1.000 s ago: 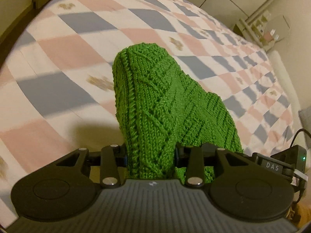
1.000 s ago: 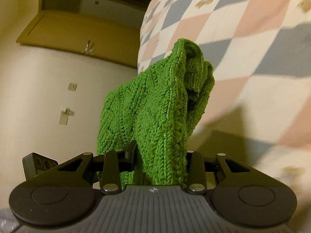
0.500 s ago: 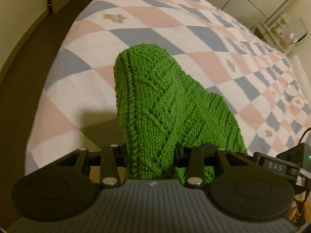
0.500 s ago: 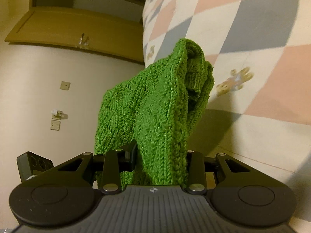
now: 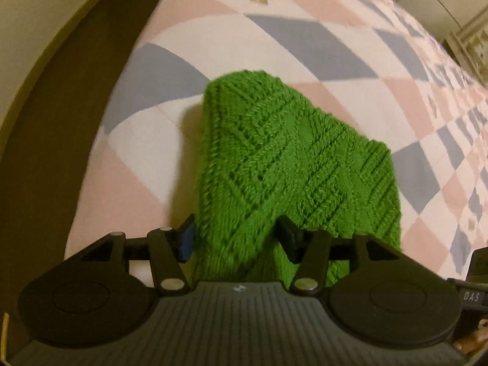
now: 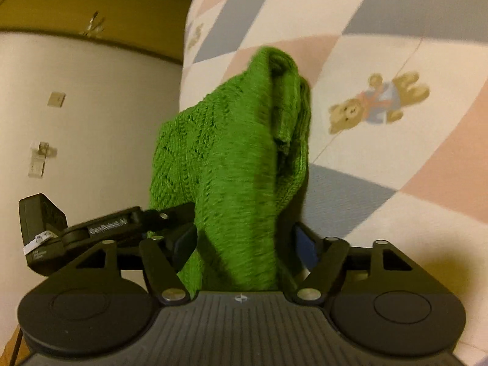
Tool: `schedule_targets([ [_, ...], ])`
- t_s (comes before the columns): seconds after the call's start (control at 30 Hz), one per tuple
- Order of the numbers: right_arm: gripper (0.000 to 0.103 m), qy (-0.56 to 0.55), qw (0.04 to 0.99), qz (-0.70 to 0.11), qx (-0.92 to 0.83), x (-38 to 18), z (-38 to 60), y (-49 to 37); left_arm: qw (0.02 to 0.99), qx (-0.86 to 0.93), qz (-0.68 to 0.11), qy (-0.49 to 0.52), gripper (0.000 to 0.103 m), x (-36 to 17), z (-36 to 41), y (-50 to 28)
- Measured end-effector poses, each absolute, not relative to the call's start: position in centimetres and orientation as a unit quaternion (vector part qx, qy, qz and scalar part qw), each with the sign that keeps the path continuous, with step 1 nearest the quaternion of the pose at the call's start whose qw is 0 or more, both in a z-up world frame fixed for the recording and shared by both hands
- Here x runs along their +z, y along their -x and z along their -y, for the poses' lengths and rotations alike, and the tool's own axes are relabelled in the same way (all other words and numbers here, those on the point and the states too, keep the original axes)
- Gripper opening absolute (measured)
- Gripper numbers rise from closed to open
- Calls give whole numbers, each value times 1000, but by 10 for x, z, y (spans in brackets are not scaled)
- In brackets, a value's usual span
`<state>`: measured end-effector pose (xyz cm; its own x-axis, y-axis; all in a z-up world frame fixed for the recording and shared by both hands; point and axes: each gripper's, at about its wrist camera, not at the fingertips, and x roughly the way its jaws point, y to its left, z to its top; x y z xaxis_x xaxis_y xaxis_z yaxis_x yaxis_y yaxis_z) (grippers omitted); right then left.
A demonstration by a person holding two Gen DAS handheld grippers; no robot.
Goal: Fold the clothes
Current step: 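Lift the strip end with both grippers and fold it over the strip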
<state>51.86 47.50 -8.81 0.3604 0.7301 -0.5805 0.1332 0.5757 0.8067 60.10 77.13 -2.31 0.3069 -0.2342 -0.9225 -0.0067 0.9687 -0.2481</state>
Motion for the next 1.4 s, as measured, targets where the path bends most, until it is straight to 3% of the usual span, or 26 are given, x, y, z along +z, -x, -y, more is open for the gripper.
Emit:
schedule_targets([
  [0.1,72,-399,714,-526,231,-80,-458,-507,807,-56,-579,102,47,-21,-772,-579],
  [0.2,59,-376,714,-534,253,-76,-452,-497,811,-42,-574,102,42,-19,-774,-556],
  [0.23,45,-367,714,-537,259,-76,-452,-494,813,-37,-572,101,29,-19,-774,-549],
  [0.27,26,-349,719,-543,258,-77,-455,-493,815,-32,-570,101,25,-18,-774,-541],
  [0.33,18,-315,729,-552,255,-79,-460,-492,818,-23,-567,97,26,-17,-774,-528],
  [0.5,18,-276,761,-537,237,-58,-459,-489,838,-7,-543,56,25,9,-757,-516],
  [0.57,24,-260,773,-531,230,-50,-459,-488,846,0,-531,44,23,22,-751,-510],
  [0.73,24,-218,818,-481,229,-23,-462,-489,875,-26,-484,10,7,44,-737,-516],
  [0.83,23,-202,839,-441,246,-13,-468,-498,873,-37,-487,-3,6,27,-728,-543],
  [0.97,23,-183,813,-485,267,-40,-489,-518,843,-17,-538,-27,5,-24,-725,-567],
  [1.17,23,-187,805,-491,277,-41,-483,-506,850,-26,-526,19,6,7,-729,-517],
  [1.4,21,-159,785,-521,296,-54,-484,-483,829,21,-557,50,7,-15,-717,-481],
])
